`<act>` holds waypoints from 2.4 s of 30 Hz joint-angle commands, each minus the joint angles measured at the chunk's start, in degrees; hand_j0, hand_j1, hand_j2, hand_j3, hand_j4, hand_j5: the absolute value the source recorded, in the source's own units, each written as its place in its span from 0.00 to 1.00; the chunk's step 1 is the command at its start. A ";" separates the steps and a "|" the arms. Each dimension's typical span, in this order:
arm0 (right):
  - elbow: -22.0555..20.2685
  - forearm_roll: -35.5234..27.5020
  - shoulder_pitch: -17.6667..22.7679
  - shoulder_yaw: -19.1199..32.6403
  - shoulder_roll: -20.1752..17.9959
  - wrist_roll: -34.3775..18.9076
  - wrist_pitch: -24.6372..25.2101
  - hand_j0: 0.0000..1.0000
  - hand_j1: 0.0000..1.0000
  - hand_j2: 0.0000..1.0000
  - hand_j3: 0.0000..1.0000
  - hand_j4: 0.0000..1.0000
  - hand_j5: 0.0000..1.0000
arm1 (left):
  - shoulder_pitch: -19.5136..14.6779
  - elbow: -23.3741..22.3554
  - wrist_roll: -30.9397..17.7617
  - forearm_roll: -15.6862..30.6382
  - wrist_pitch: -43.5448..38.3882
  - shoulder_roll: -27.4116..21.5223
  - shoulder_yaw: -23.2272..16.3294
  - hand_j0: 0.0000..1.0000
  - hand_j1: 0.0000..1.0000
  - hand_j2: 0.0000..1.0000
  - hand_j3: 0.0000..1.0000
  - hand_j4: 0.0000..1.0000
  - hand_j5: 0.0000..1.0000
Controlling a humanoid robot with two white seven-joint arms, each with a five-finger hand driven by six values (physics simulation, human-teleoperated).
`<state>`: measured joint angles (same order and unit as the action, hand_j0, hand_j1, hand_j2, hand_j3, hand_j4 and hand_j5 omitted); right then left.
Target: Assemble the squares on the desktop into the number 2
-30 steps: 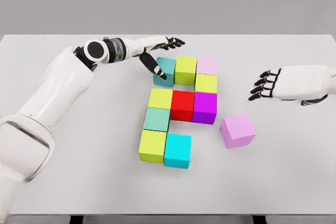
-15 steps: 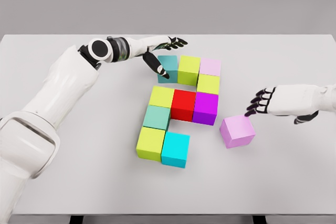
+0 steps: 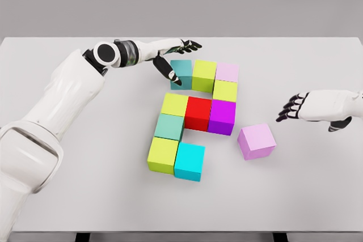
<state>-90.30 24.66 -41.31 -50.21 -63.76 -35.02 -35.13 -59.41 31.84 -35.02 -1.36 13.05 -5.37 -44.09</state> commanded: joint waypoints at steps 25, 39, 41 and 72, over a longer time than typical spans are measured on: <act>-10.33 0.65 4.22 0.55 1.00 0.02 0.13 1.00 1.00 1.00 1.00 1.00 1.00 | -1.93 0.06 0.02 -2.86 -0.56 -9.22 -0.82 0.46 0.46 0.46 0.46 0.46 0.46; -10.42 0.30 6.16 2.66 3.73 0.02 0.13 1.00 1.00 1.00 1.00 1.00 1.00 | -2.99 -7.67 0.02 -10.24 -1.00 -2.98 -0.21 0.48 0.48 0.48 0.48 0.48 0.48; -10.42 0.21 6.16 2.57 4.87 0.02 0.13 1.00 1.00 1.00 1.00 1.00 1.00 | -2.99 -7.85 0.02 -10.24 -1.00 -2.28 0.14 0.48 0.48 0.48 0.48 0.48 0.48; -10.60 0.13 8.97 0.11 7.59 0.02 0.13 1.00 1.00 1.00 1.00 1.00 1.00 | -3.08 -7.06 0.02 -9.36 -0.04 -2.45 5.50 0.60 0.60 0.60 0.60 0.60 0.60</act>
<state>-100.88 25.05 -32.34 -49.62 -56.92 -35.02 -35.12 -62.40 24.46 -35.02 -11.21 12.97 -6.92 -39.93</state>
